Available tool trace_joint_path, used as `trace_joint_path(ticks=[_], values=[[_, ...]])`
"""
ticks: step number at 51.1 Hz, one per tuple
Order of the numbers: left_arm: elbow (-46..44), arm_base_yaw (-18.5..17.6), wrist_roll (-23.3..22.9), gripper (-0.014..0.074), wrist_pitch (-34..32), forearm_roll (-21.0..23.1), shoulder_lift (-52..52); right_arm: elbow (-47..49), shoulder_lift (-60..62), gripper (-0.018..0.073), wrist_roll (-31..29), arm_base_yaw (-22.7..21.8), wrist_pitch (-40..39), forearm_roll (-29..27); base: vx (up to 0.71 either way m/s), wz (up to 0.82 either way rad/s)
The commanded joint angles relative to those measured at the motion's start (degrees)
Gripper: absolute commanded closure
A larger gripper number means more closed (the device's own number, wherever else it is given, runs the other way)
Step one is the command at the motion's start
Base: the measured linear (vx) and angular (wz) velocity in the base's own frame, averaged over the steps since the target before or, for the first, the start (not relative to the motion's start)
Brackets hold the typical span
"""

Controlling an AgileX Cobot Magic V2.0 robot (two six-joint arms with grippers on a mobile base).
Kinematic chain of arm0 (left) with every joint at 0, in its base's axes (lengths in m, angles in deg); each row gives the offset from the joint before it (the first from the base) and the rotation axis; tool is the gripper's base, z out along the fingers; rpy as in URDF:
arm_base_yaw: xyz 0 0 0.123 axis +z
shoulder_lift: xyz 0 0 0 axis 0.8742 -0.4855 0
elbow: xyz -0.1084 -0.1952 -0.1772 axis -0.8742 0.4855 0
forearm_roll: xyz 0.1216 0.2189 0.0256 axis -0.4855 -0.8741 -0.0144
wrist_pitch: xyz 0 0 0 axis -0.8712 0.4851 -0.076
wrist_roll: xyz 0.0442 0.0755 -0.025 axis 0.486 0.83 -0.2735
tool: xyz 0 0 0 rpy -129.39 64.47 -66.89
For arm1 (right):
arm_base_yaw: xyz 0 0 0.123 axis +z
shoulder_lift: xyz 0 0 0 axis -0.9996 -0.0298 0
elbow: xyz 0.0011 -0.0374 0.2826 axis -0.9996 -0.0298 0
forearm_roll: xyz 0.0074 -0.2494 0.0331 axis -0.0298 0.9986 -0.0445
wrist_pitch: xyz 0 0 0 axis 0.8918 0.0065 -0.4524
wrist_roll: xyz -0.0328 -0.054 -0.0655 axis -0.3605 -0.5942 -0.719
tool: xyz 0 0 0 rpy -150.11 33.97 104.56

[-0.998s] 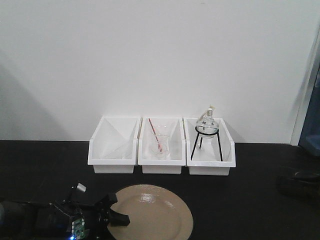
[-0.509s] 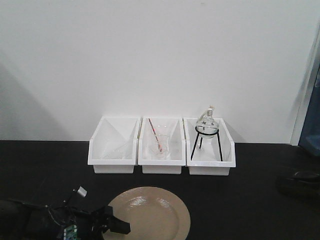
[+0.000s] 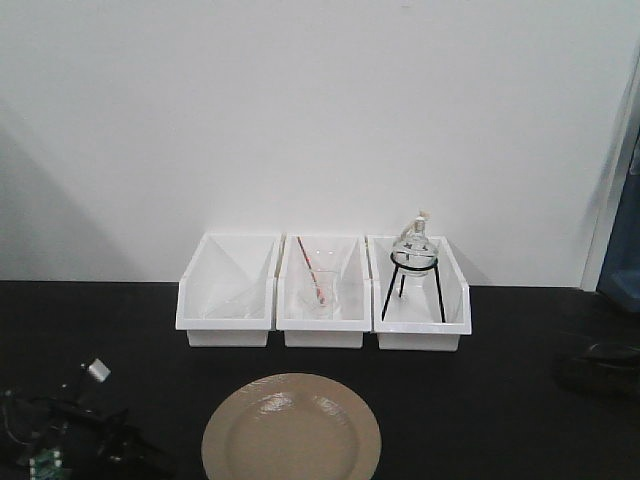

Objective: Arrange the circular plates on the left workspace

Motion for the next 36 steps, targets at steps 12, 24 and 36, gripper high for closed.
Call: trace_joint_path(ticks=[12, 24, 36], values=[[-1.04, 1.92, -0.50, 0.0603, 4.48, -9.67, 16.11, 1.31, 1.35, 0.0549, -2.58, -0.39, 1.03, 1.60, 0.00, 0.00], [2.42, 1.92, -0.50, 0.0603, 3.70, -8.91, 21.37, 1.31, 1.35, 0.0336, -3.25, -0.31, 2.52, 8.74, 0.00, 0.00], [4.13, 1.92, -0.50, 0.0603, 3.11, -8.60, 22.29, 1.31, 1.35, 0.0081, 12.99, -0.43, -1.26, 19.28, 0.00, 0.00]])
